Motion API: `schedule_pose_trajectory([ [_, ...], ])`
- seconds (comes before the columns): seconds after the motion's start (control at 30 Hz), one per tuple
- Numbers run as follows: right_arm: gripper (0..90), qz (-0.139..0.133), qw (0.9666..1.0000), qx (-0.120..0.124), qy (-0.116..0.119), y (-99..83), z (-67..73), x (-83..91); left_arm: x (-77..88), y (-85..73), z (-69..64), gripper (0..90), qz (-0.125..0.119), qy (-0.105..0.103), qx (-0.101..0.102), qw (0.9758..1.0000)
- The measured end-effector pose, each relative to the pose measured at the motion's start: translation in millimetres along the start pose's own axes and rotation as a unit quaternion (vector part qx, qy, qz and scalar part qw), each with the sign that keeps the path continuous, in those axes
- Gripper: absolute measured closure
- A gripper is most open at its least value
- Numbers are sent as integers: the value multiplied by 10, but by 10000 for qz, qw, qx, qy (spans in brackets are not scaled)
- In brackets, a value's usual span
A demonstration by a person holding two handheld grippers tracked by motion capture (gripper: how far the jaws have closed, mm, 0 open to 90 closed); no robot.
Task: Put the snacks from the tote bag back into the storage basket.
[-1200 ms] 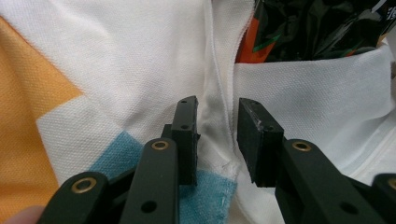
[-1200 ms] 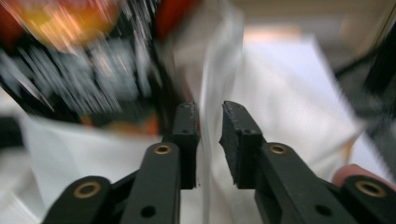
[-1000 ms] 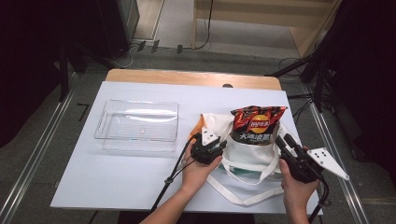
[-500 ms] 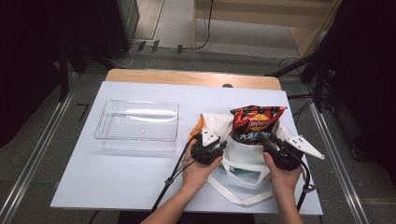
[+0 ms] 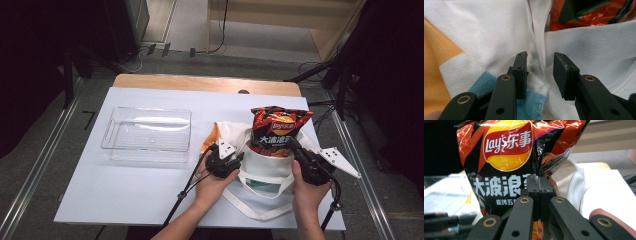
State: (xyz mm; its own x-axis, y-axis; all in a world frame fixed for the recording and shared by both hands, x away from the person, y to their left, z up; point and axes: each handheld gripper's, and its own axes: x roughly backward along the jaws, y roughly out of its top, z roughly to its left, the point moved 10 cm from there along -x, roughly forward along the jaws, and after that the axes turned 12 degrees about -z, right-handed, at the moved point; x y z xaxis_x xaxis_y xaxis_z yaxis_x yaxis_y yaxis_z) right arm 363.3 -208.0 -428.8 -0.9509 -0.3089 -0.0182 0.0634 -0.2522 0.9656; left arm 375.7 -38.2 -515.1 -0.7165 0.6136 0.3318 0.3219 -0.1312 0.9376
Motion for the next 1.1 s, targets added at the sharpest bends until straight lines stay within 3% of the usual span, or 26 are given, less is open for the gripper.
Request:
schedule_pose_trajectory([
  [0.27, 900, -317, 9995, -30, -24, 184, 85, -16, 0, -18, -24, 635, 36, 12, -101, 9999],
  [0.37, 900, -578, 9983, -40, -51, 341, 103, 3, -14, -46, -36, 623, 79, 11, -176, 9998],
  [0.5, 900, -781, 9968, -150, -65, 528, 94, 32, 2, -28, -45, 604, 41, -63, -73, 9999],
  [1.1, 900, -991, 9951, 4, -6, 724, 205, 176, 327, 301, -112, 564, -393, -358, 8, 9986],
])
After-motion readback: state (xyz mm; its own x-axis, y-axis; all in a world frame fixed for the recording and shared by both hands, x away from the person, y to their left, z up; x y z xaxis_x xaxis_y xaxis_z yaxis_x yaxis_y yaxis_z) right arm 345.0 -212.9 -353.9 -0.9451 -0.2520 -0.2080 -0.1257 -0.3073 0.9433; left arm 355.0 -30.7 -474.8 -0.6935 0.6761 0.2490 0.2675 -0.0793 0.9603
